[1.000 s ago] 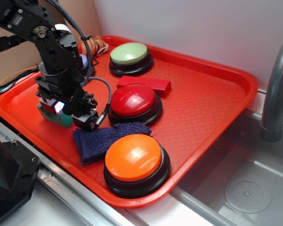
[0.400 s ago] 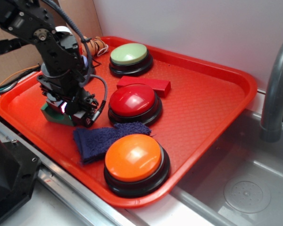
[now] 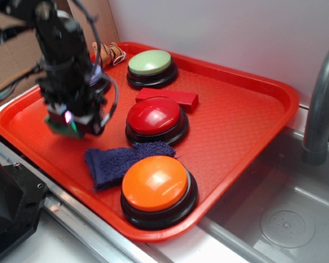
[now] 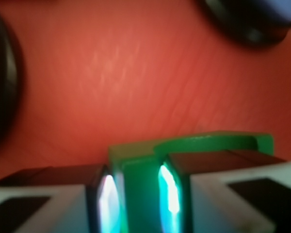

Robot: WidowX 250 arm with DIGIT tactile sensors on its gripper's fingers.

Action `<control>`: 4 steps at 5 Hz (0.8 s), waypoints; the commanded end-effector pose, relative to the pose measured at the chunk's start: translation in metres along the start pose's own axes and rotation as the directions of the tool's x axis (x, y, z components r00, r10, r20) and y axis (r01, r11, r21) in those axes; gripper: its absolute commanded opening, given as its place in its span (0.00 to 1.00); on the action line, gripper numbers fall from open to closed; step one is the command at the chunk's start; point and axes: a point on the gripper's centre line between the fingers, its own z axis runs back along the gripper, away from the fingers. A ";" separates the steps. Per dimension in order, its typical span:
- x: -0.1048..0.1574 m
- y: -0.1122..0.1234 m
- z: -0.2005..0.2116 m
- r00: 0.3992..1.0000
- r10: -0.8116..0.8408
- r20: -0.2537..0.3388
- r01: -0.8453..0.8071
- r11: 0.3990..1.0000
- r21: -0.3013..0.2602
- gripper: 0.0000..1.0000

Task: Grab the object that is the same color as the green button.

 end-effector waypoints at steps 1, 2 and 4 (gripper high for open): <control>0.041 0.014 0.085 0.991 0.119 0.061 -0.107 0.979 -0.172 0.00; 0.057 0.026 0.118 0.978 0.208 0.026 -0.192 0.941 -0.277 0.00; 0.063 0.026 0.141 0.978 0.202 0.044 -0.186 0.952 -0.241 0.00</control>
